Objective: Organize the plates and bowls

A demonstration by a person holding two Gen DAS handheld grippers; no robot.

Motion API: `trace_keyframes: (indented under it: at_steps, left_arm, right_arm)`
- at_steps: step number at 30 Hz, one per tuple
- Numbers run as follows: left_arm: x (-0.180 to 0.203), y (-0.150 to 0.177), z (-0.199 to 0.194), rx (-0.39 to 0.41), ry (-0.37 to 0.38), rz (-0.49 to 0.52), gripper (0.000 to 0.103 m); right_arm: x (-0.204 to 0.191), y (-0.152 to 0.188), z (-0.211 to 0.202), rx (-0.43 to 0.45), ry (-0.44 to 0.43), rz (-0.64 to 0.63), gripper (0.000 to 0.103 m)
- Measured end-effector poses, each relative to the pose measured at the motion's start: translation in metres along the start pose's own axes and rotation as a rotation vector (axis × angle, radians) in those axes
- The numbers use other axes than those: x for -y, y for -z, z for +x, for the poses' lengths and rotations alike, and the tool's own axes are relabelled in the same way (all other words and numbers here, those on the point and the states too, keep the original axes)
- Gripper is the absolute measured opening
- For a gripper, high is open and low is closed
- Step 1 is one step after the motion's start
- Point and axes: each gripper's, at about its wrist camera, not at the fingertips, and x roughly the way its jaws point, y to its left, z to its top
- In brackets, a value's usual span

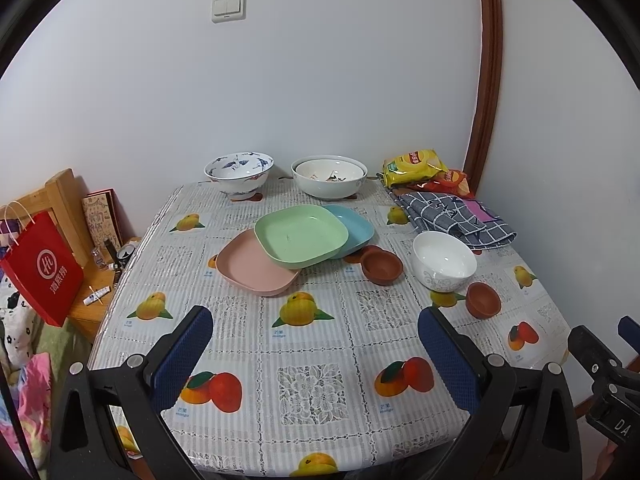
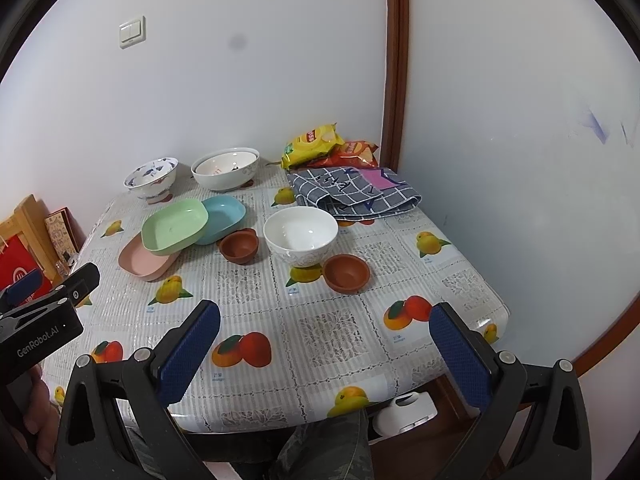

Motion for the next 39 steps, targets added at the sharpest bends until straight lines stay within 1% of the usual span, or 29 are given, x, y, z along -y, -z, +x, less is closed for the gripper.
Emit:
trace_keyframes:
  at_steps: [13, 39]
  left_arm:
    - [0.000, -0.001, 0.000, 0.001, -0.005, 0.012, 0.103]
    - [-0.006, -0.003, -0.008, 0.009, -0.002, -0.002, 0.103]
  right_arm:
    - [-0.001, -0.003, -0.004, 0.010, -0.003, 0.009, 0.103]
    - [-0.007, -0.001, -0.012, 0.027, -0.028, 0.003, 0.103]
